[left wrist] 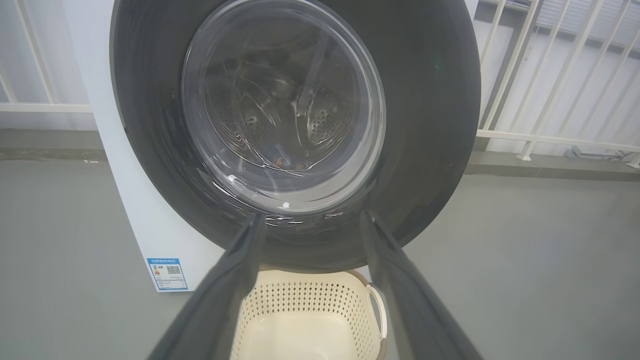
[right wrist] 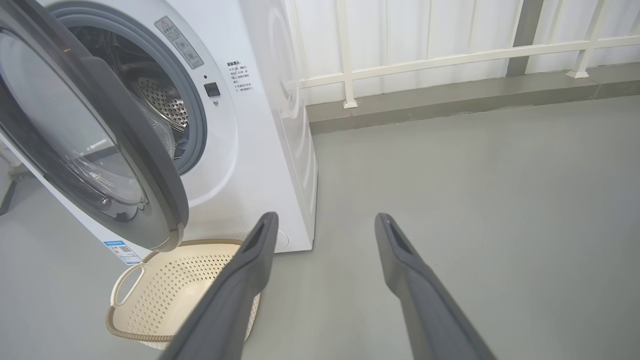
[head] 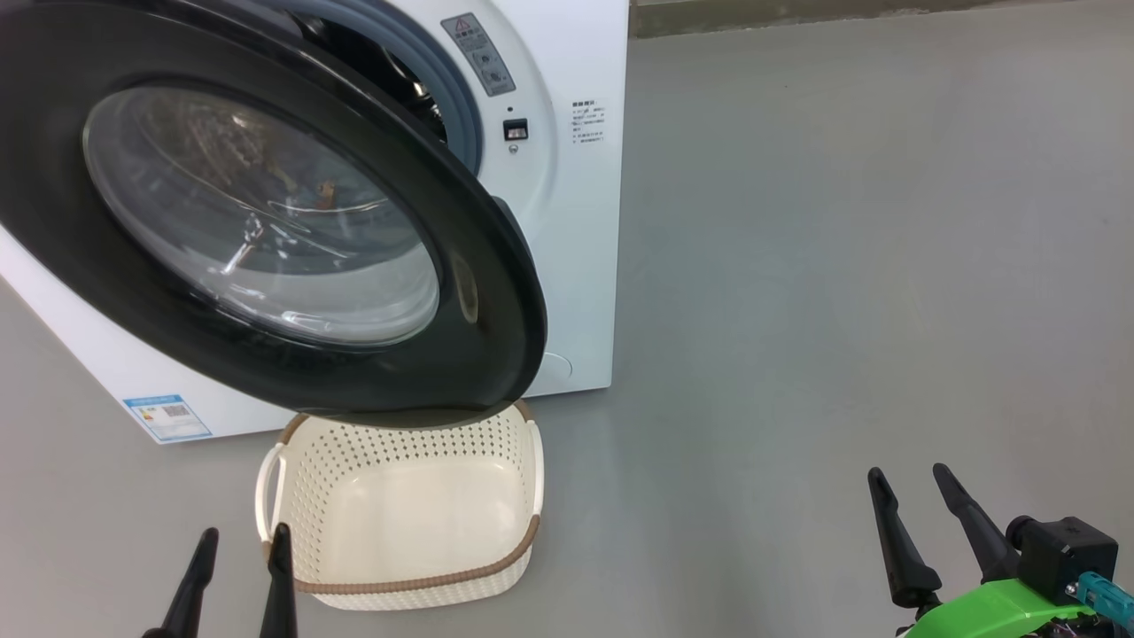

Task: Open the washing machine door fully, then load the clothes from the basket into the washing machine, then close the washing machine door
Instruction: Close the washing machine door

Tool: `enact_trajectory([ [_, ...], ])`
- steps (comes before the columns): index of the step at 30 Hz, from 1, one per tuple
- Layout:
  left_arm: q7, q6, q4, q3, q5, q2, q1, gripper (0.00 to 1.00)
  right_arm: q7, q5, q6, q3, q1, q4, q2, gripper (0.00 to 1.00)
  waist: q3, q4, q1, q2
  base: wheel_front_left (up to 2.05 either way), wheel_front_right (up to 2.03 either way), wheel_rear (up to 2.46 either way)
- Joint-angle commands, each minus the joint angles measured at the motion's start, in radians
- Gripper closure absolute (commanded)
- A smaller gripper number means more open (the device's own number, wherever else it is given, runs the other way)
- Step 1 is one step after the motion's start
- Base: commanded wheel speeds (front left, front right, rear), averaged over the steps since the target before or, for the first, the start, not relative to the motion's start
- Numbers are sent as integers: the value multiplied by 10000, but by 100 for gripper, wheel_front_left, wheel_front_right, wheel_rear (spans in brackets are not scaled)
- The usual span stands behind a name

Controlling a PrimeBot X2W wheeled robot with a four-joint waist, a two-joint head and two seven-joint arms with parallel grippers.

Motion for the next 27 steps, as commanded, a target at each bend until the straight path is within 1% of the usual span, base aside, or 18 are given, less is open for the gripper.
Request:
enact_trajectory([
  [1, -114, 27, -159, 294, 105, 97, -279, 0, -25, -65, 44, 228, -221, -255, -112, 0, -7, 6, 0, 0, 0, 0, 0],
  [11, -126, 46, -139, 240, 149, 83, -365, 0, -60, -59, 44, 189, -286, -282, -112, 0, 78, 112, 0, 0, 0, 0, 0],
  [16, -132, 37, -171, 157, 206, 38, -468, 0, -135, -60, 44, 50, -475, -376, -126, 0, 201, 296, 0, 0, 0, 0, 0],
  [17, -134, 42, -185, 135, 232, 26, -513, 0, -132, -42, 44, -11, -538, -386, -138, 24, 244, 362, 0, 0, 0, 0, 0],
  [18, -135, 44, -205, 118, 256, 8, -568, 0, -160, 11, 44, -33, -624, -410, -181, 82, 279, 438, 0, 0, 0, 0, 0],
  [19, -136, 38, -205, 91, 279, 1, -624, 0, -163, 91, 44, -82, -707, -417, -225, 100, 320, 524, 0, 0, 0, 0, 0],
  [24, -140, -64, -109, -57, 336, -46, -972, 0, -160, 152, 44, -344, -1418, -433, -653, 100, 450, 1039, 0, 0, 0, 0, 0],
  [27, -141, -143, 20, -199, 381, -103, -1195, 0, -162, 186, 44, -295, -2008, -378, -940, 100, 477, 1411, 0, 0, 0, 0, 0],
])
